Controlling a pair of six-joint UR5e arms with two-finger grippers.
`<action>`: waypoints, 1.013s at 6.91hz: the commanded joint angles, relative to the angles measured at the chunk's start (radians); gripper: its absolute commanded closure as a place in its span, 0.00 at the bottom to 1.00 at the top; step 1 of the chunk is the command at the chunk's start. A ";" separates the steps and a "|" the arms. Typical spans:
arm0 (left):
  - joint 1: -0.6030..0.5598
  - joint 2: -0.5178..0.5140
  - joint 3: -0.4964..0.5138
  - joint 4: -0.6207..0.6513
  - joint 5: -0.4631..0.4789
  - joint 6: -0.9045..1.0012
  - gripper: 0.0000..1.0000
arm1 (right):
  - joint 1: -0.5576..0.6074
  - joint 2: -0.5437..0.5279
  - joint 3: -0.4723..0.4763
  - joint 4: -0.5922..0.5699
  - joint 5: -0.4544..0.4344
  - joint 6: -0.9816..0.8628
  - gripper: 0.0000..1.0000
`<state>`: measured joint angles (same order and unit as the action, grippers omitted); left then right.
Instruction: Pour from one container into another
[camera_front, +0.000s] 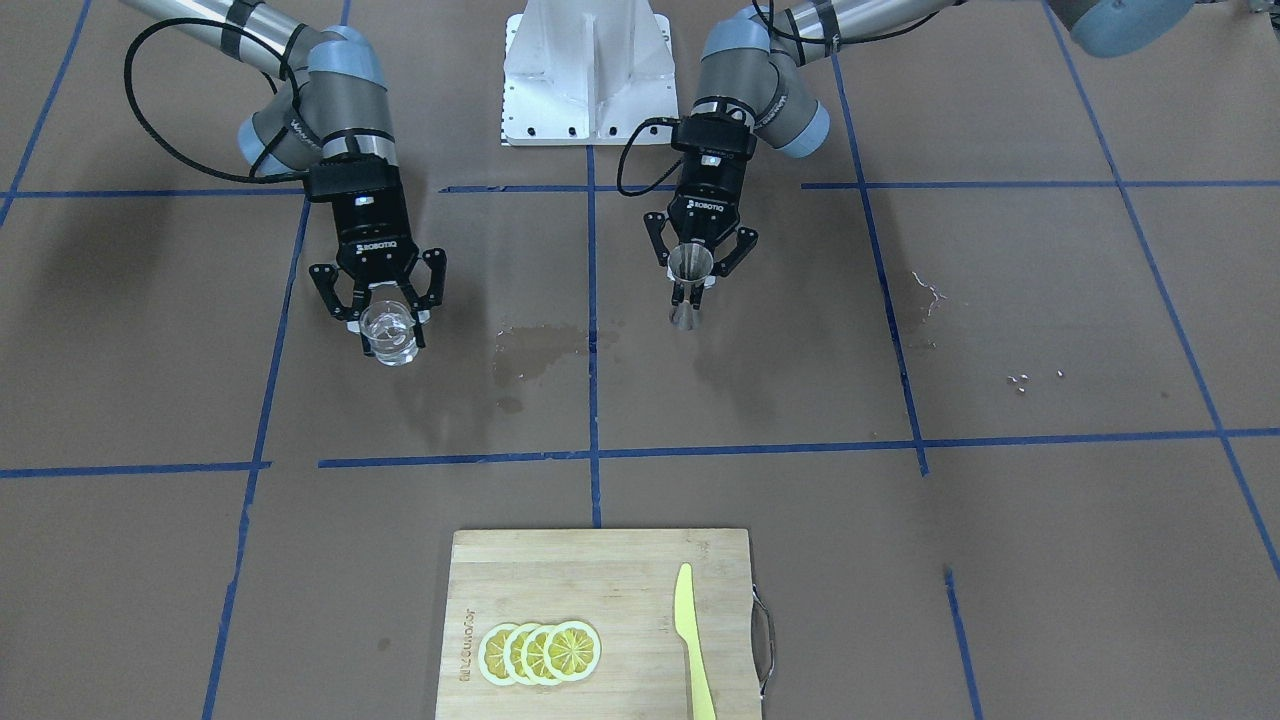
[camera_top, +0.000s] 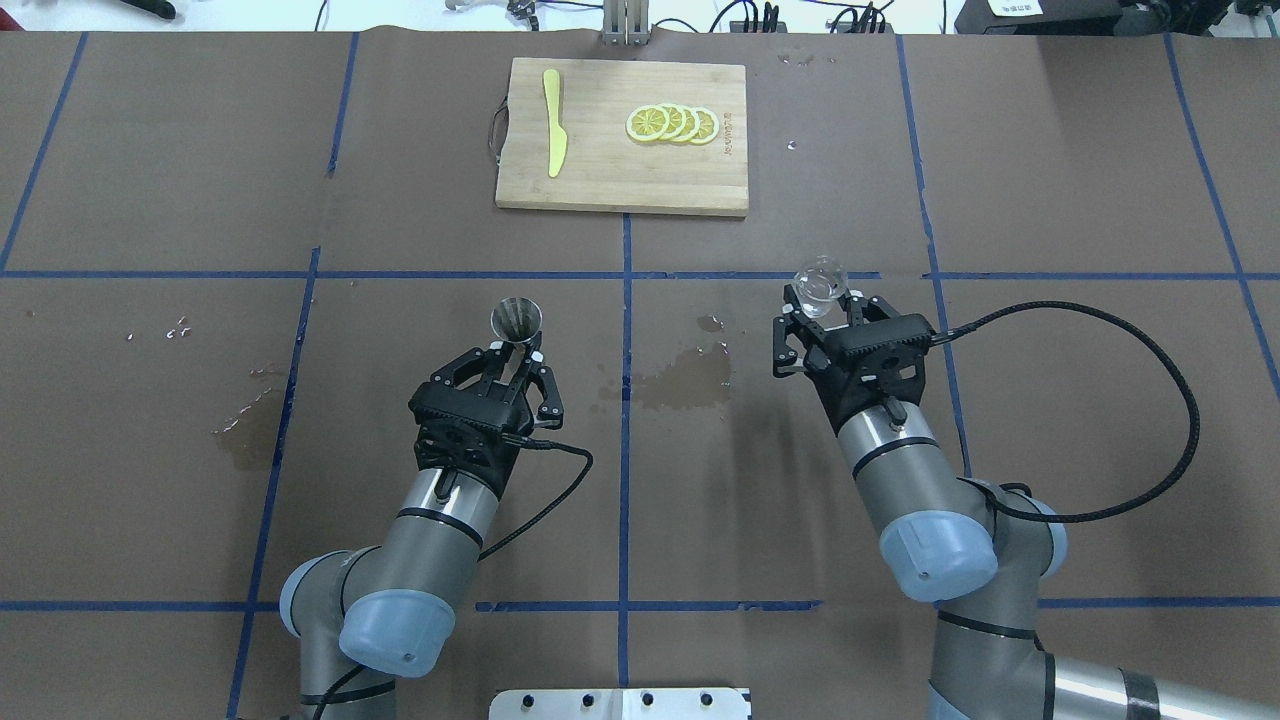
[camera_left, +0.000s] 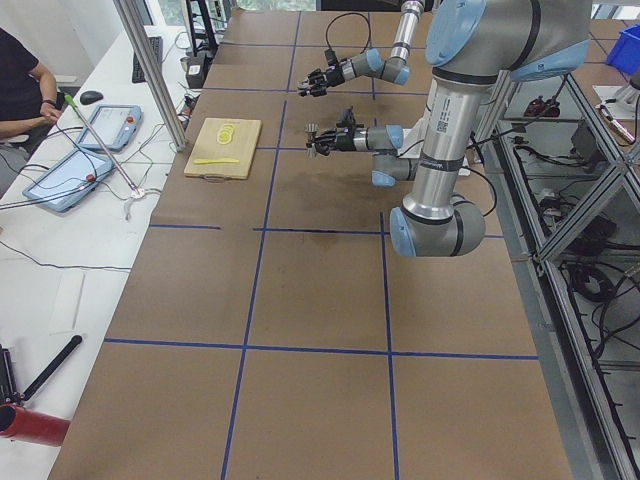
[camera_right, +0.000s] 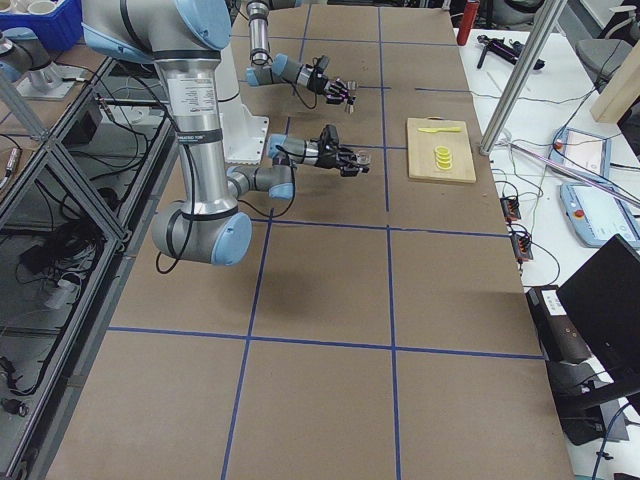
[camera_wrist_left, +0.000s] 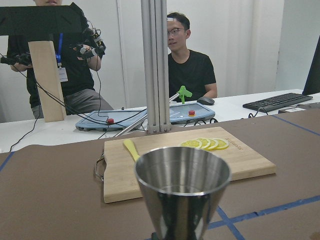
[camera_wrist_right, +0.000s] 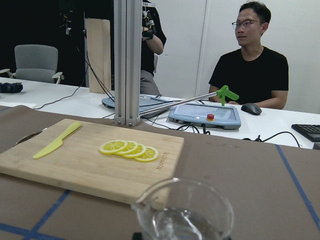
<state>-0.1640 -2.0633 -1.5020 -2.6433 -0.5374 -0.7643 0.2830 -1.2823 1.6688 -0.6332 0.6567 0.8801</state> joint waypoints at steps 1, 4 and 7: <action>0.001 -0.061 0.051 0.006 -0.003 -0.010 1.00 | 0.002 0.073 0.154 -0.333 0.035 -0.003 1.00; 0.004 -0.098 0.095 0.040 -0.064 -0.006 1.00 | -0.004 0.161 0.192 -0.523 0.049 -0.003 1.00; -0.002 -0.129 0.100 0.040 -0.108 -0.010 1.00 | -0.008 0.173 0.271 -0.661 0.086 -0.003 1.00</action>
<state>-0.1629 -2.1802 -1.4057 -2.6040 -0.6298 -0.7743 0.2764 -1.1151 1.9005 -1.2280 0.7205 0.8774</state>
